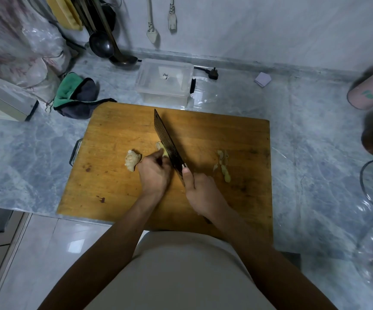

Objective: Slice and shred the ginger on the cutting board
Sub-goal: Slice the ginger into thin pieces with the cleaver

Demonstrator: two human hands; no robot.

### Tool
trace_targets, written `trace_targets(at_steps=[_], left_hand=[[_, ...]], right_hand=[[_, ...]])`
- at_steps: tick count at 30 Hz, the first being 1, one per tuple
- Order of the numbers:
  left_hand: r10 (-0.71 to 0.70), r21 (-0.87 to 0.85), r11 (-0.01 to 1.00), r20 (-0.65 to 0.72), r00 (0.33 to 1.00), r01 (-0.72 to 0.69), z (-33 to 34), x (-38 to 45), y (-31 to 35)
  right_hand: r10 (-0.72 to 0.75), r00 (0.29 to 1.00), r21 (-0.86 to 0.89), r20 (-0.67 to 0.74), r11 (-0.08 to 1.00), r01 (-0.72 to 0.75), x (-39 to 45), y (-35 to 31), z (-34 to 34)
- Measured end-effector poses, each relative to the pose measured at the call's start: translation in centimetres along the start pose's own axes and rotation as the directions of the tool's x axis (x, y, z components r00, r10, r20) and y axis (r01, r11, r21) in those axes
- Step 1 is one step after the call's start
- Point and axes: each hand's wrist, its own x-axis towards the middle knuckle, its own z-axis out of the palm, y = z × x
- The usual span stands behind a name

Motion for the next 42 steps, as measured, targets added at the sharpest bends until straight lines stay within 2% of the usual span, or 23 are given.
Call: trace_targets(at_steps=[6,12,16,22,26,33,38,42], left_hand=[[-0.143,-0.091,0.986,-0.009,0.99,0.141,-0.3,-0.2,-0.1],[-0.235,-0.111,0.967,-0.021,0.972,0.231,-0.9,-0.3,-0.7],[-0.303,-0.147,0.943,-0.014,0.953,0.297,-0.7,0.3,-0.4],[-0.391,-0.245,0.883,0.084,0.917,0.399,-1.1,0.9,-0.9],[-0.339,-0.277,0.885,0.168,0.926,0.374,-1.5,0.1,-1.5],[-0.294,-0.262,0.901,0.215,0.931,0.345,-1.6,0.1,-1.3],[-0.151,-0.11,0.98,0.141,0.978,0.167,-1.4,-0.5,-0.7],[-0.045,-0.001,0.999,0.151,0.987,0.046,-1.5,-0.8,-0.4]], right_hand=[[0.087,0.996,0.093,-0.018,0.992,-0.085,0.1,0.5,-1.9],[0.045,0.998,0.018,-0.053,0.999,-0.044,-0.8,0.9,-3.1],[0.018,0.996,0.046,-0.087,0.999,-0.014,-1.1,1.5,-3.2],[0.014,0.997,0.065,-0.07,0.998,-0.009,-1.2,1.1,-2.8],[0.031,0.997,0.076,-0.072,0.997,-0.025,-1.4,1.4,-3.1],[0.018,0.994,0.081,-0.109,0.997,-0.009,-1.8,2.2,-3.7],[0.016,0.995,0.059,-0.096,0.998,-0.01,-2.3,2.3,-3.8],[0.016,0.996,0.032,-0.084,0.999,-0.014,-2.4,2.5,-3.8]])
